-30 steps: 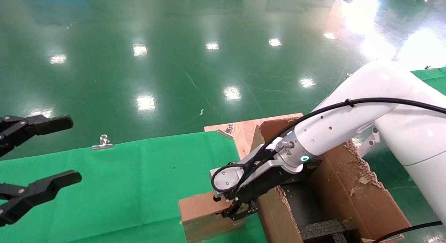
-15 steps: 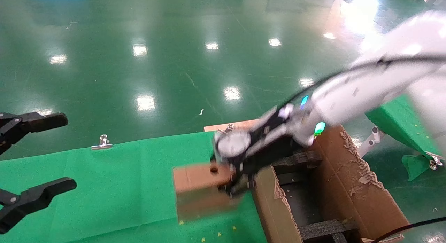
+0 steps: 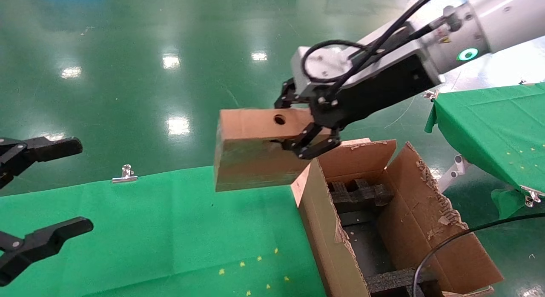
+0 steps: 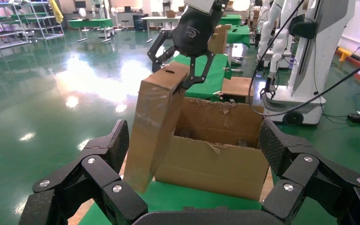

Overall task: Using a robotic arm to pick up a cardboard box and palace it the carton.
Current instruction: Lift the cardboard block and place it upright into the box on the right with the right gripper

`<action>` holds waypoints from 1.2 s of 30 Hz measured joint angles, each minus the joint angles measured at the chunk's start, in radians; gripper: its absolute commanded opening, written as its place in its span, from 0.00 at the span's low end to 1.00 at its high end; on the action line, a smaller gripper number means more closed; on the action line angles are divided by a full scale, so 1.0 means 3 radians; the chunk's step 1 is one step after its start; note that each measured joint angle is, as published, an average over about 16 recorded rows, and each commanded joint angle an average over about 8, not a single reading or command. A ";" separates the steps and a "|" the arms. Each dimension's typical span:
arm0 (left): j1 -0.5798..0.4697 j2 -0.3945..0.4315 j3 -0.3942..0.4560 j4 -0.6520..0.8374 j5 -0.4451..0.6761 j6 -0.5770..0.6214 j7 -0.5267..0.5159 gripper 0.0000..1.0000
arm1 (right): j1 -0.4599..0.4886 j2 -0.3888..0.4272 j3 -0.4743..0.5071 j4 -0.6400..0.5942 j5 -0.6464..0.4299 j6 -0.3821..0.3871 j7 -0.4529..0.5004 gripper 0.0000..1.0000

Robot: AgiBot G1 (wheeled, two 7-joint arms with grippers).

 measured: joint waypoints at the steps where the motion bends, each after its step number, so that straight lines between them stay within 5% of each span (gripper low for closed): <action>1: 0.0000 0.0000 0.0000 0.0000 0.0000 0.0000 0.0000 1.00 | 0.0043 0.0026 -0.0046 -0.0034 0.0030 0.0001 -0.0017 0.00; 22: 0.0000 0.0000 0.0000 0.0000 0.0000 0.0000 0.0000 1.00 | 0.0782 0.1049 -0.1003 -0.0287 -0.0034 0.0011 -0.0085 0.00; 36: 0.0000 0.0000 0.0000 0.0000 0.0000 -0.0001 0.0000 1.00 | 0.0889 0.1515 -0.1420 -0.0106 -0.0033 0.0046 0.0097 0.00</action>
